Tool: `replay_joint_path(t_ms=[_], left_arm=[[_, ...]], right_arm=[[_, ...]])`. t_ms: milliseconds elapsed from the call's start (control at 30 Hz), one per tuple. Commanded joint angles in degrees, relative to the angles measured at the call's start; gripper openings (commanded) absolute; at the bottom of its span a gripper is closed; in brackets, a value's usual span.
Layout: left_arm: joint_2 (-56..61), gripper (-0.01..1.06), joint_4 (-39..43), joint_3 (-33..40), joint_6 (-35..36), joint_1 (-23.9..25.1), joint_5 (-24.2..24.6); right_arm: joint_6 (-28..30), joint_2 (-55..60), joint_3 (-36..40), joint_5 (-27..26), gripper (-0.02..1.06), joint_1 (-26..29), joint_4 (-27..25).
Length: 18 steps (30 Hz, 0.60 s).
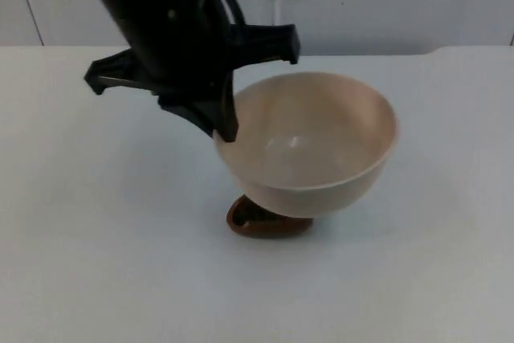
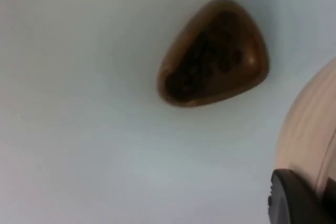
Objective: Pick up the bowl with the left hand and pour the coffee beans from the cup into the bowl with the right hand.
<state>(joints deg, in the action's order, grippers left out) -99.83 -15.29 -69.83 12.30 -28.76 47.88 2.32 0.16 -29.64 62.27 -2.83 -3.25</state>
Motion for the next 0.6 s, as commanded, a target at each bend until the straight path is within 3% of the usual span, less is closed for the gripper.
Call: replay_joint_path(t_ms=[0,200,567], left_arm=[[3.4,0.0,-0.8,3.2,-0.8,1.3,-1.5],[12.3,0.0,-0.8,14.8,-1.2,9.0,-3.8],[22.5,0.0,-0.8,29.6,-1.3,15.6,-8.2]], right_arm=[[0.1,-0.2,0.1,-0.4,1.05,0.3,0.3],[0.1,-0.2,0.1,-0.4,1.05,0.3,0.2],[0.1,-0.2,0.1,-0.4,1.05,0.3,0.1]])
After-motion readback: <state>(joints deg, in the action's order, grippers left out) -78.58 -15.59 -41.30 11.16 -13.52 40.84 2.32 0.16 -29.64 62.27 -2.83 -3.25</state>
